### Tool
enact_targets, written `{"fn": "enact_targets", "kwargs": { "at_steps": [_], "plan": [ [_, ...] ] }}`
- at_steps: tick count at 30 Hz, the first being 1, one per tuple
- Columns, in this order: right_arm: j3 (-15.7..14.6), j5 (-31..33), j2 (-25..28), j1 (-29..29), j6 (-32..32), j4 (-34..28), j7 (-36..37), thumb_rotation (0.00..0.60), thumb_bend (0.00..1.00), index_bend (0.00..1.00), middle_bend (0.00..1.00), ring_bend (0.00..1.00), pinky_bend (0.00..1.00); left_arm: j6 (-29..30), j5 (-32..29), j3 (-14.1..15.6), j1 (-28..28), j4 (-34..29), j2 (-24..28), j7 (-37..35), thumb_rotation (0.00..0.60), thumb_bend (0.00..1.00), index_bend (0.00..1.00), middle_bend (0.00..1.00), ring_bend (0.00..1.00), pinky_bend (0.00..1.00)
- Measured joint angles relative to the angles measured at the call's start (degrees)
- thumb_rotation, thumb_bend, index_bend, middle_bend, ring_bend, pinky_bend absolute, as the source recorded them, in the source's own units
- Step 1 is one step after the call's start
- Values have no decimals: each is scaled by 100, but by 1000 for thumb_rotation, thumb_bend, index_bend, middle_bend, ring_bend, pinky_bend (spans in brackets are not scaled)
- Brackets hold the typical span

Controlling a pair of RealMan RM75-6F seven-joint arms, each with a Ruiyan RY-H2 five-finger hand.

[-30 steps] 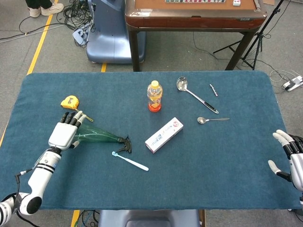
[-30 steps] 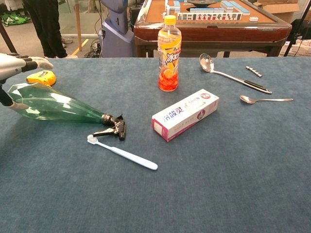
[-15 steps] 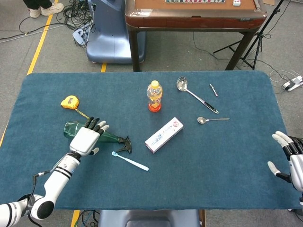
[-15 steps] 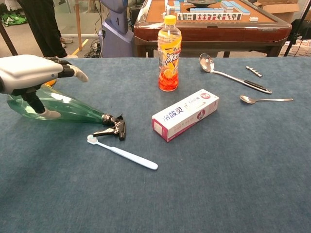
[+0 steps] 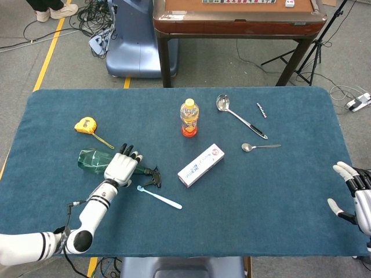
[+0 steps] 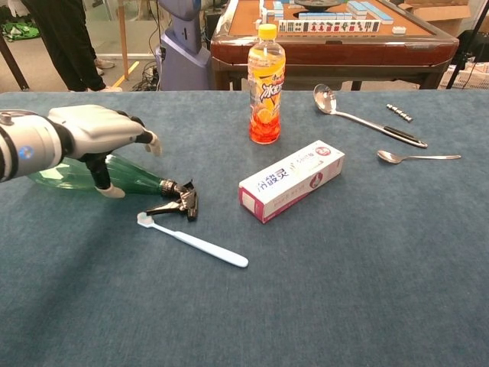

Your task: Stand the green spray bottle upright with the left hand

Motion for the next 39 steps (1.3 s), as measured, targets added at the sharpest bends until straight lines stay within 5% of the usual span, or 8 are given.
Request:
{"fn": "enact_targets", "kwargs": {
  "at_steps": [14,30,39],
  "plan": [
    [-2,20,20,-38,29,43,69,600,232,178,181,136,160,492,-1167,262,-675,547,-528,847,600,245,257,262,66,0],
    [-6,-9,39,-65,76,-19,36,600,232,178,181,135,160,750,-1354,518,-787,648,-537,957,600,245,376,392,172,0],
    [-2,-32,54,-71,96,-54,7,600,233,178,181,136,160,630,-955,442,-609,545,-270,161,600,246,420,438,209,0]
  ]
}}
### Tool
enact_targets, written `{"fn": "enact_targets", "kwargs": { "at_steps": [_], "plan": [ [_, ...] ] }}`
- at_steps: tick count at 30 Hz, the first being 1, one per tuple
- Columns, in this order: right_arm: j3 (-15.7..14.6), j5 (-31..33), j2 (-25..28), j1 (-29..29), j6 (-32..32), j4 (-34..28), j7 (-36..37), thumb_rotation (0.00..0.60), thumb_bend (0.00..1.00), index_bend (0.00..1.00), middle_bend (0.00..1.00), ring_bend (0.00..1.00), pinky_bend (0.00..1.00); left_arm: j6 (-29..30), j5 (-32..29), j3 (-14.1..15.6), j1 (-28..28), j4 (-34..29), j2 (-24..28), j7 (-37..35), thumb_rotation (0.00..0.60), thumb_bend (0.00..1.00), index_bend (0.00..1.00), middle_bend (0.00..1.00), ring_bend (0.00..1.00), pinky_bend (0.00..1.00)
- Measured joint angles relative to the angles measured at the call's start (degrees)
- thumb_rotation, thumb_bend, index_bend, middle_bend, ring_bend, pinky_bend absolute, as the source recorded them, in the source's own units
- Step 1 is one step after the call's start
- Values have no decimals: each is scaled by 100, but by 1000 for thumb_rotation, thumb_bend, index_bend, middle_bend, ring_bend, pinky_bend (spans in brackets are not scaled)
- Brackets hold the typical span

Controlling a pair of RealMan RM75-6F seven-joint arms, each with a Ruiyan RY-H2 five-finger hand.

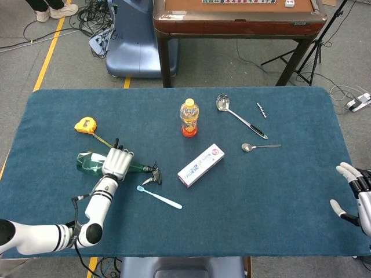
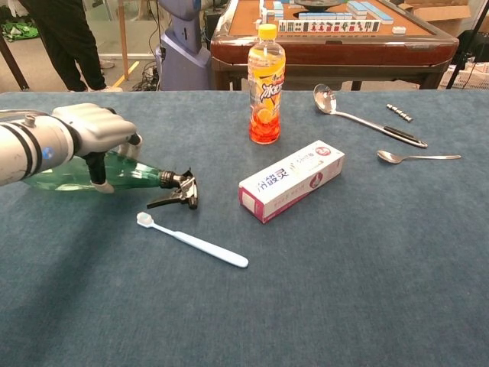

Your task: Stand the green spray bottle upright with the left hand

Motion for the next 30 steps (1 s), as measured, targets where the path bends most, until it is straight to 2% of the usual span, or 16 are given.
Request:
{"fn": "enact_targets", "kwargs": {
  "at_steps": [9,16,25,30],
  "plan": [
    [7,-29,7,21,-10,-45,-48,600,233,178,181,136,160,-280,622,-359,410,-428,645,-1722,600,247,428,447,211,0],
    [17,-30,19,24,-2,-95,-115,600,233,178,180,136,160,-585,1362,-891,858,-629,1030,-3896,600,256,440,460,215,0],
    [22,-14,22,27,-11,-142,-170,600,233,178,180,136,160,-796,2416,-1470,1366,-439,1002,-6614,600,258,430,465,211,0],
    [28,-2,17,33,-21,-136,-179,600,233,178,181,135,160,-899,2790,-1640,1528,-162,803,-7617,600,258,422,465,210,0]
  ]
}}
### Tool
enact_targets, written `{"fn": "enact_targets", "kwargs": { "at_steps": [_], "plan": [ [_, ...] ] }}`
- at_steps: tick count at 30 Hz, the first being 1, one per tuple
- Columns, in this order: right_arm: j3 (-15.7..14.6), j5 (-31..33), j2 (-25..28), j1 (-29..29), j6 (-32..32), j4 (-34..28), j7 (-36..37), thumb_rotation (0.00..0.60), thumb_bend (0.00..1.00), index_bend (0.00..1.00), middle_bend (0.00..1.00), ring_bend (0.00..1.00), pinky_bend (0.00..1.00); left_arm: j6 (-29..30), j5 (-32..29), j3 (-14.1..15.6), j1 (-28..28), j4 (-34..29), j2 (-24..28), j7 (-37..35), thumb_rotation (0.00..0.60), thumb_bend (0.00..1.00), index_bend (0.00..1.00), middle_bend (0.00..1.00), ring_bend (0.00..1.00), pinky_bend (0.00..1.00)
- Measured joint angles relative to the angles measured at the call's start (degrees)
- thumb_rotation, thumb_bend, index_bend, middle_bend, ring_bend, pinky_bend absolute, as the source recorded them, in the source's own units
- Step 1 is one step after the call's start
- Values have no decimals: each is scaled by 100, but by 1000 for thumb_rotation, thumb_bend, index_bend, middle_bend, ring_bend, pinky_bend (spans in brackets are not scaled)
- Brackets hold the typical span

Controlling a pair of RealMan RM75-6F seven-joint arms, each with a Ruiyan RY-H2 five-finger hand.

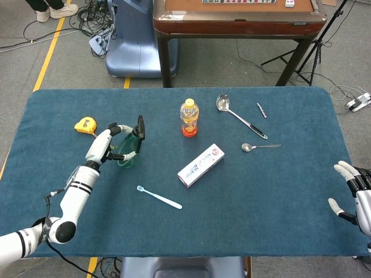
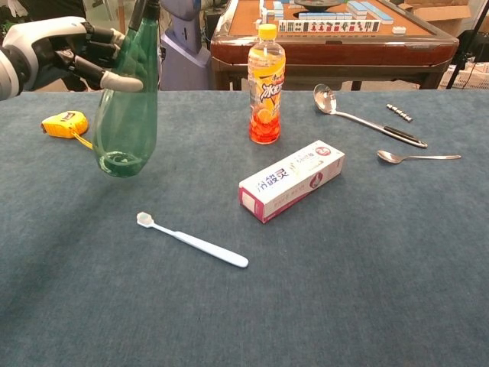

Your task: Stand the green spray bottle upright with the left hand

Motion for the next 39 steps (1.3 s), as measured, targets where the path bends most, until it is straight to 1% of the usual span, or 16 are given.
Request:
{"fn": "enact_targets", "kwargs": {
  "at_steps": [4,8,11,16,19,24,28,33,39],
  "plan": [
    [-1,15,-2,-7,-1,4,0,600,233,178,181,136,160,-150,206,-75,74,303,-209,-772,600,258,415,465,208,0],
    [-3,27,3,-14,-1,-5,-10,600,233,178,181,136,160,-224,522,-54,120,742,-468,-1271,600,258,410,465,207,0],
    [-3,25,4,-14,0,-12,-16,600,233,178,180,136,160,-222,830,23,145,1079,-660,-1572,600,258,403,465,207,0],
    [-2,35,10,-20,2,-21,-26,600,233,178,180,136,160,-143,1355,188,188,1513,-837,-2113,600,258,381,455,204,0],
    [-1,39,10,-20,-3,-22,-29,600,233,178,181,136,160,-39,1593,280,222,1664,-870,-2343,600,258,325,399,168,0],
    [0,47,-5,-2,-40,-15,-31,600,233,178,181,136,160,32,1783,410,286,1666,-747,-2516,600,258,251,311,131,0],
    [11,52,-17,15,-54,-2,-33,600,233,178,180,136,160,93,1827,470,348,1617,-653,-2583,600,257,216,269,116,0],
    [11,59,-26,25,-75,10,-28,600,233,178,181,136,160,135,1844,506,406,1515,-539,-2655,600,258,200,243,111,0],
    [22,68,-30,27,-67,39,1,600,233,178,181,136,160,204,1911,569,478,1306,-317,-2633,600,257,140,190,78,0]
  ]
}}
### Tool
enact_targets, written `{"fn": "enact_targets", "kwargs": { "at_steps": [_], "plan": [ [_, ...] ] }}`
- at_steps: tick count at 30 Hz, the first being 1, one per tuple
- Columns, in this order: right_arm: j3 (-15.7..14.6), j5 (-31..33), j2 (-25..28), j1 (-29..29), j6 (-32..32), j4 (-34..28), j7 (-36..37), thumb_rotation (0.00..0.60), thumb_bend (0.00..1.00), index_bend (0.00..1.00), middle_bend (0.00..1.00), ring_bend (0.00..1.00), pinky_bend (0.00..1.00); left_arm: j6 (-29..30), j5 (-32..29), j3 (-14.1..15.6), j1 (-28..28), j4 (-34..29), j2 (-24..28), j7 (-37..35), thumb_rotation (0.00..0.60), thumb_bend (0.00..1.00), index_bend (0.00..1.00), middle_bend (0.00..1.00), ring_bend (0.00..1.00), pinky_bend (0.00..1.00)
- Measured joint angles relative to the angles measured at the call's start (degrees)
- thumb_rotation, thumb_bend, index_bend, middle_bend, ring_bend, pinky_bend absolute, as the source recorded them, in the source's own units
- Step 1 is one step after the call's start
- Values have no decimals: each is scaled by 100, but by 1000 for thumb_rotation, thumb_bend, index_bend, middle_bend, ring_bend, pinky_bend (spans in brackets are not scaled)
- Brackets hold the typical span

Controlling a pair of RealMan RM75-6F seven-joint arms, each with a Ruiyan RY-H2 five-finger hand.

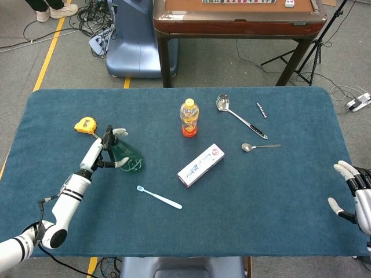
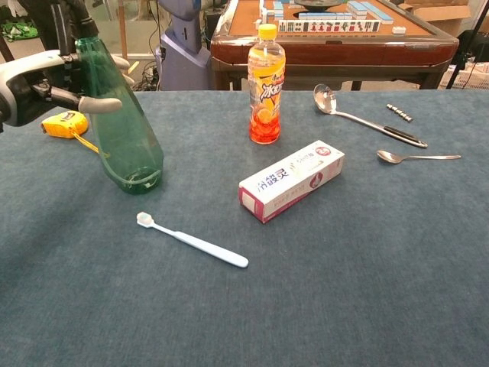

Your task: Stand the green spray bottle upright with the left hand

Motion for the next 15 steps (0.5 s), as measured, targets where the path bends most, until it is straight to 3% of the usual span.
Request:
{"fn": "enact_targets", "kwargs": {
  "at_steps": [15],
  "plan": [
    [14,29,17,0,-1,41,25,600,233,178,180,136,160,201,-73,253,330,-513,603,777,600,257,107,146,52,0]
  ]
}}
